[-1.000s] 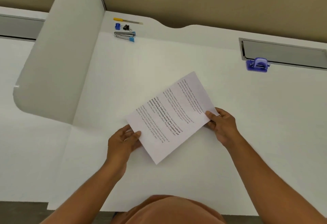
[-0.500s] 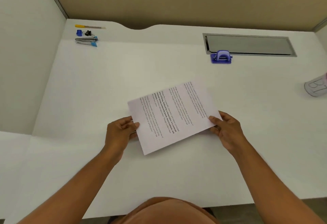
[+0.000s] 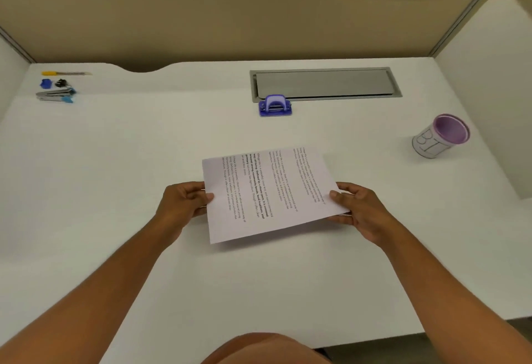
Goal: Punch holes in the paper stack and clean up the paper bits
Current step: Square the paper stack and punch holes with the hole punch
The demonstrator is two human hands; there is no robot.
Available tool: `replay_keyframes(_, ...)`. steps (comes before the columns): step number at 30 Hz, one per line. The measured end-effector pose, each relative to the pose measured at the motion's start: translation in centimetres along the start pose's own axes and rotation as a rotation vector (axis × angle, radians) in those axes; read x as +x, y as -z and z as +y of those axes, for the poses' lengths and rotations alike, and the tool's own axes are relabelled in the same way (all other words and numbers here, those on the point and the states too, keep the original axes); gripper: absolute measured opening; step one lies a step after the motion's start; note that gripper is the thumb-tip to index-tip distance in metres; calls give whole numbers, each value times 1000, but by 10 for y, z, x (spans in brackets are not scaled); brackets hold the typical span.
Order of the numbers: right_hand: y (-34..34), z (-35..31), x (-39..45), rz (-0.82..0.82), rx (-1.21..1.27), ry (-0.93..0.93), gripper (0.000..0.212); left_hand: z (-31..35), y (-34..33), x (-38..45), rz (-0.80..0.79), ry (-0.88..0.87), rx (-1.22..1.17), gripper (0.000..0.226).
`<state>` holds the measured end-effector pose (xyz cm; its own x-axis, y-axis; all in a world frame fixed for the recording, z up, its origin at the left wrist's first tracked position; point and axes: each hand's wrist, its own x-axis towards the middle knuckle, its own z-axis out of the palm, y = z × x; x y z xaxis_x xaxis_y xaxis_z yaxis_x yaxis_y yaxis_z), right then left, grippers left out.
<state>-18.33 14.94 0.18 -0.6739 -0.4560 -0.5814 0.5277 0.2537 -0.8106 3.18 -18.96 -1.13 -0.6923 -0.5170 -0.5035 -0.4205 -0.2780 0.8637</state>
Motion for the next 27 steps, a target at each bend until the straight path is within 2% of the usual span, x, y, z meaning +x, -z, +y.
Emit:
replay_keyframes(6,36,-21,26,49,-7,27,32,28,-43,32,-23,7,21,29)
replay_keyframes(12,40,-29,54,112,25,58,27,52,-65,67,-2,43,33,24)
replay_keyframes(15,38,-30,65,131,50,67,26,53,-66,79,23,109,-51,19)
replay_keyframes(19,38,-29,81,162,55,70,24,38,-62,83,-22,219,-160,30)
replay_keyframes(22,38,-29,92,175,51,80,24,22,-62,82,-49,161,-136,24)
replay_keyframes(27,34,-34,109,199,21,78,27,27,-69,98,85,76,-93,19)
